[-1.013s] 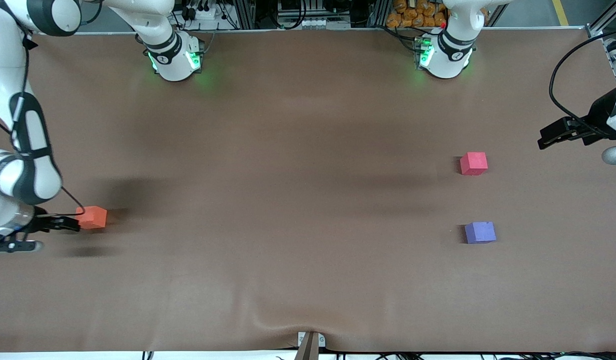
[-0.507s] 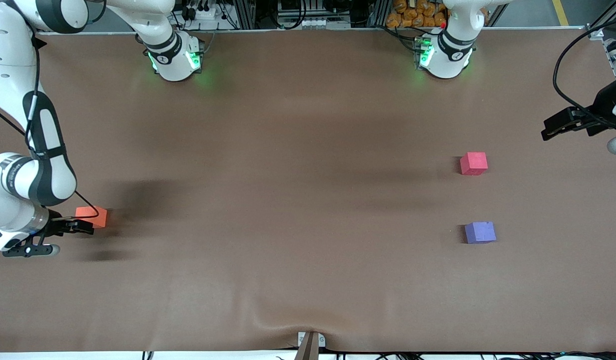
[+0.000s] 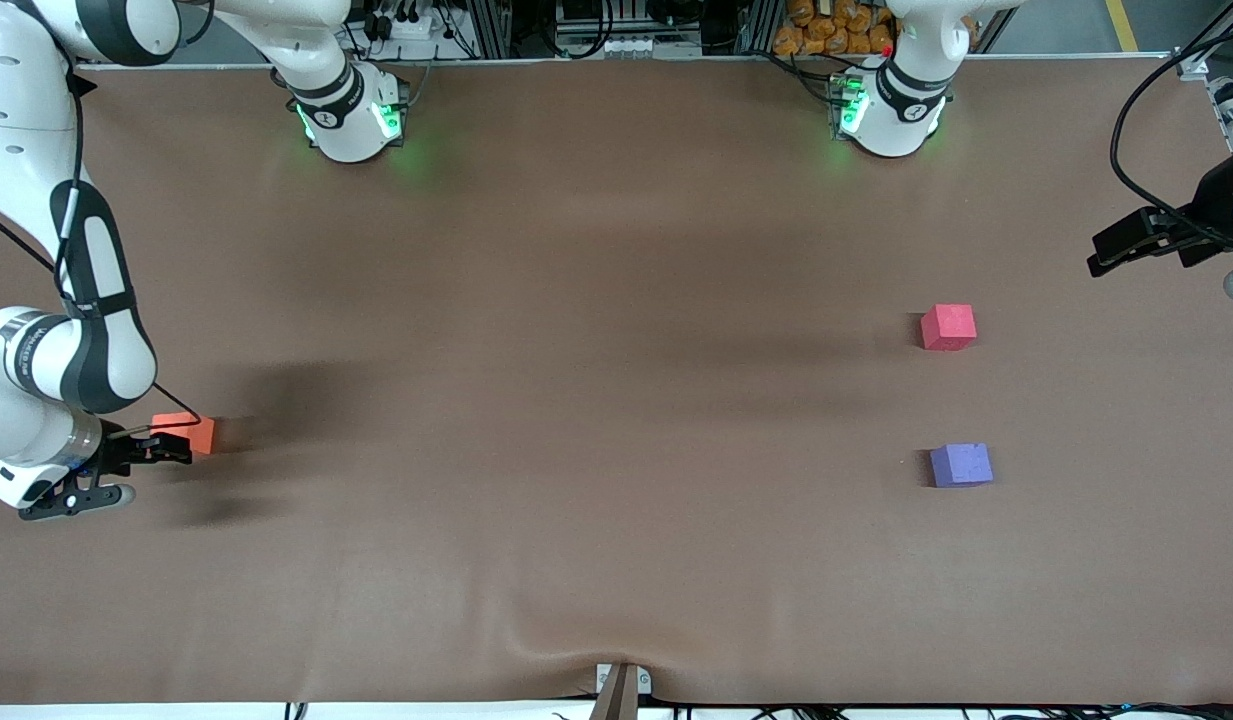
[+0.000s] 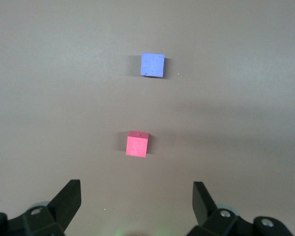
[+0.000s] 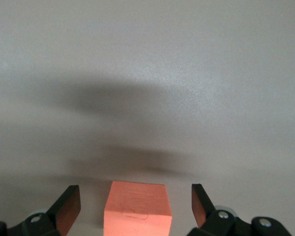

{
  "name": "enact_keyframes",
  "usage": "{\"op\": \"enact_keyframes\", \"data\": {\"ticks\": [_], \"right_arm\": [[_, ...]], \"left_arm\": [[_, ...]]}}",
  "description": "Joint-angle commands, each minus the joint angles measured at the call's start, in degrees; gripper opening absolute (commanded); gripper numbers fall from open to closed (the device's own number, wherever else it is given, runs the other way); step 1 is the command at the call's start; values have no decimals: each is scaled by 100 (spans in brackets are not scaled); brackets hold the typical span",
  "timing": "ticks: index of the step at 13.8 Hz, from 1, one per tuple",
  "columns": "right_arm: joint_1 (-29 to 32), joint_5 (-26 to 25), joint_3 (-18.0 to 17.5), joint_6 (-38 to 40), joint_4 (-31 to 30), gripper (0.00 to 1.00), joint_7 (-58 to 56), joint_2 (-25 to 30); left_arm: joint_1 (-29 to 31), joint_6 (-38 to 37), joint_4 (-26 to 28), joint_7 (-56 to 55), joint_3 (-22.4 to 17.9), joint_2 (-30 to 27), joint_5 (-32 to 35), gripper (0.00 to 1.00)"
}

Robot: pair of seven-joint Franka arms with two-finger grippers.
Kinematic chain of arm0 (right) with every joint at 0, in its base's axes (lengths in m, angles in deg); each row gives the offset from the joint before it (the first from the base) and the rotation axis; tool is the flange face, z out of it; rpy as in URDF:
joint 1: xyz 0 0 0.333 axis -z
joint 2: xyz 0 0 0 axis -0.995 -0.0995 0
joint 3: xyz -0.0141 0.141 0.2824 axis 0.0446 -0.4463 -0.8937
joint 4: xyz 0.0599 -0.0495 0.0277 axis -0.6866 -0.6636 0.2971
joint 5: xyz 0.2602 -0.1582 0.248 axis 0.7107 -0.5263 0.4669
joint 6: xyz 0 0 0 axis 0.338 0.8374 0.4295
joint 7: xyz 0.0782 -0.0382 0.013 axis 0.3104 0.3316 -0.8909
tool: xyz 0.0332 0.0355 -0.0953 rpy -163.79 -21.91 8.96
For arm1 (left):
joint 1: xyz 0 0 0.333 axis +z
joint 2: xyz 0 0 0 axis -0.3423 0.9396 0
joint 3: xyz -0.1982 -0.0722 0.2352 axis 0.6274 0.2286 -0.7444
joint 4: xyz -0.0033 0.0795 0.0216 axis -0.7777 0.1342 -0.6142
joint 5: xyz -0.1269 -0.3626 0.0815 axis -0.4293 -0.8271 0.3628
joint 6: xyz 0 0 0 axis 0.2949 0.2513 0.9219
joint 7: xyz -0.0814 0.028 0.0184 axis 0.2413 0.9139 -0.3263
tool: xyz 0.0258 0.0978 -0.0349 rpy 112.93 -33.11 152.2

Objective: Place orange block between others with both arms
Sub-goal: 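Lower the open right gripper around the orange cube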

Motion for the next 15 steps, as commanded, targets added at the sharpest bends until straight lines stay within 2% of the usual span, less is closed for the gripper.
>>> {"op": "enact_keyframes", "data": {"ticks": [1, 8, 15], "right_arm": [[47, -167, 10, 21, -79, 100, -161, 86], [171, -158, 36, -523, -623, 100, 224, 95], [22, -158, 28, -445, -554, 100, 621, 148]], "left_arm": [[13, -68, -30, -87, 40, -88, 9, 100], [-5, -76, -48, -87, 49, -97, 18, 100], [4, -68, -57, -78, 49, -97, 9, 100]]}}
